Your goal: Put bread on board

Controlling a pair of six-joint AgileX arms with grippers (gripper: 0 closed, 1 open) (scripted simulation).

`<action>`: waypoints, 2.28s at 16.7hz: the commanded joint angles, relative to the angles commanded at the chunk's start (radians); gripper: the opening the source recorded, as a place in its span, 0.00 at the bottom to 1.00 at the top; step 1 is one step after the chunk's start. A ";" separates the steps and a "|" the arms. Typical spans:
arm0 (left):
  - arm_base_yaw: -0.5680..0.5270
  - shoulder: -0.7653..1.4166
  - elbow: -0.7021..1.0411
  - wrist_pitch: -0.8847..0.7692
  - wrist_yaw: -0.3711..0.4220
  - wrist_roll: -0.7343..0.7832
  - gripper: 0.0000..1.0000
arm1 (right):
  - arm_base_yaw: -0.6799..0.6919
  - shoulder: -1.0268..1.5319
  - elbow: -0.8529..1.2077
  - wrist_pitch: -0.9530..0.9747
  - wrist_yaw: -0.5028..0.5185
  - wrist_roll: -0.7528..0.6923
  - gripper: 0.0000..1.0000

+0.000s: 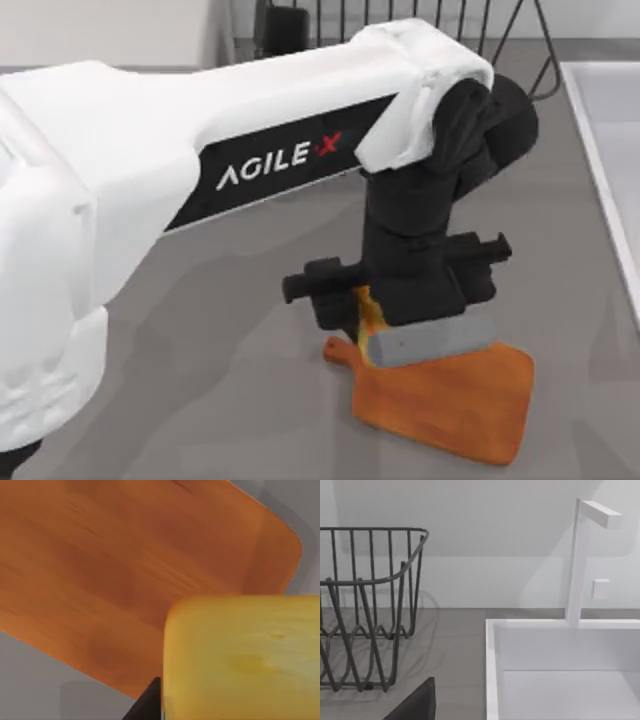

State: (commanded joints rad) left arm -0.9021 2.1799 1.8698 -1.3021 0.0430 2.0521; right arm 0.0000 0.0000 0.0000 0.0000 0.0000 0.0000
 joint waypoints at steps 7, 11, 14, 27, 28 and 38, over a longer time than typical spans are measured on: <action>-0.069 0.074 0.064 0.049 -0.038 0.147 0.00 | 0.000 0.000 0.000 0.000 0.000 0.000 1.00; -0.065 0.071 0.060 0.049 -0.036 0.148 0.00 | 0.000 0.000 0.000 0.000 0.000 0.000 1.00; -0.065 0.077 0.042 0.073 -0.037 0.148 0.00 | 0.000 0.000 0.000 0.000 0.000 0.000 1.00; -0.068 0.107 -0.061 0.207 -0.037 0.148 0.00 | 0.000 0.000 0.000 0.000 0.000 0.000 1.00; -0.068 0.107 -0.061 0.207 -0.037 0.148 0.00 | 0.000 0.000 0.000 0.000 0.000 0.000 1.00; -0.068 0.107 -0.061 0.207 -0.037 0.148 0.75 | 0.000 0.000 0.000 0.000 0.000 0.000 1.00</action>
State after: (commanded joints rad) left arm -0.9705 2.2864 1.8086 -1.0955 0.0057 2.2005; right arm 0.0000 0.0000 0.0000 0.0000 0.0000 0.0000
